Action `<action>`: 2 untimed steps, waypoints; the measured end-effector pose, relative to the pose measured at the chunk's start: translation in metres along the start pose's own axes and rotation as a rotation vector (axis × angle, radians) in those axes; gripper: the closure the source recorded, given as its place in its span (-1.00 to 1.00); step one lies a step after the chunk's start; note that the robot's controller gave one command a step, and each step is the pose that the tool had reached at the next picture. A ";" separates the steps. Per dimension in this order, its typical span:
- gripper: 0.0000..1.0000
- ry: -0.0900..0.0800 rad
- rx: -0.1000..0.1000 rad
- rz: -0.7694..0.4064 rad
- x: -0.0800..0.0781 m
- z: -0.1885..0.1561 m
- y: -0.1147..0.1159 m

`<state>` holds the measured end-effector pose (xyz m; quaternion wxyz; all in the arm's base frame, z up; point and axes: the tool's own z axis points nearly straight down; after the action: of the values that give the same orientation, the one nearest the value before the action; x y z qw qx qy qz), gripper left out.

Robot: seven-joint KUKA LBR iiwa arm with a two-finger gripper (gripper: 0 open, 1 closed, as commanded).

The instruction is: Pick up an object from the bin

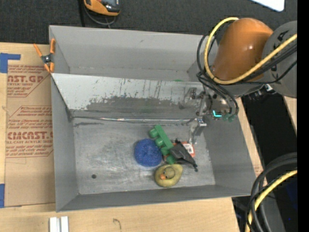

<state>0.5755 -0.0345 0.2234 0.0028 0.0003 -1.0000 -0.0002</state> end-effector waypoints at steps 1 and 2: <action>-1.00 -0.008 0.001 -0.001 -0.002 -0.004 0.000; -1.00 -0.014 0.002 -0.066 -0.002 0.024 0.008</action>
Offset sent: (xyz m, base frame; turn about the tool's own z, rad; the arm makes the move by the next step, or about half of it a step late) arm -0.0022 0.0405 -0.1319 -0.2915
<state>0.5777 -0.0262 0.1993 -0.0045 0.0334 -0.9994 0.0006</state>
